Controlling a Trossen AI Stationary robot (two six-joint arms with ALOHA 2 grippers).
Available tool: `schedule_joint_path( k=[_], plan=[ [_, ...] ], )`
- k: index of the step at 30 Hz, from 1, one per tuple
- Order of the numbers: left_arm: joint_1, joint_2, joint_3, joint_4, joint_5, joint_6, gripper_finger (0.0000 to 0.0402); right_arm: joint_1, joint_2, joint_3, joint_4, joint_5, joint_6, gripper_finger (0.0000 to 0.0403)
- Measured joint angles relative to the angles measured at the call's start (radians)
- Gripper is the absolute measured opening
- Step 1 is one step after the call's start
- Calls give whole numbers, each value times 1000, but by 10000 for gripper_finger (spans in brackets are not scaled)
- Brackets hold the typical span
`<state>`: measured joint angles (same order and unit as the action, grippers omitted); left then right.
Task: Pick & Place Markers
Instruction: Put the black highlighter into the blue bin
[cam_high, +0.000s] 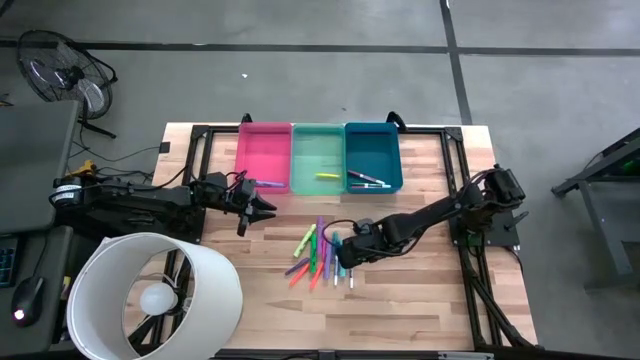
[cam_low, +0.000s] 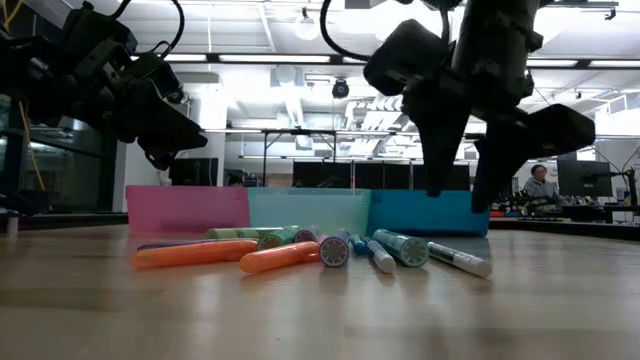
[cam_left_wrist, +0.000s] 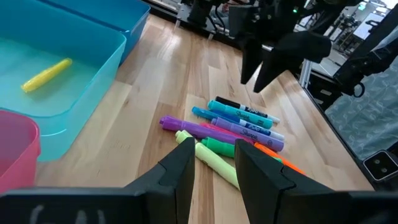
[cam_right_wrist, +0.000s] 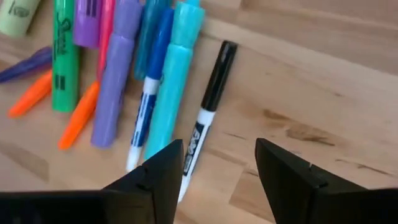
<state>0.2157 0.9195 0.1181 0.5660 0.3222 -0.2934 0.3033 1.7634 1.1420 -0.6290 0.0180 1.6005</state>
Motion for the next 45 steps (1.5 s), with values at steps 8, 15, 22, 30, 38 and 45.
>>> schedule_joint_path(
  k=[8,15,22,30,38,45],
  plan=[
    [0,0,0,0,-3,0,111,5,33,119,-103,48,19,178],
    [0,0,0,-1,-3,0,111,32,195,373,-423,22,41,167],
    [0,0,0,-1,-2,0,111,27,220,427,-420,47,94,157],
    [0,0,0,0,-2,0,111,22,220,334,-349,46,132,153],
    [0,0,0,0,-2,0,111,22,220,249,-221,42,151,153],
    [0,0,0,0,-1,0,111,24,233,243,-198,36,146,153]
  ],
)
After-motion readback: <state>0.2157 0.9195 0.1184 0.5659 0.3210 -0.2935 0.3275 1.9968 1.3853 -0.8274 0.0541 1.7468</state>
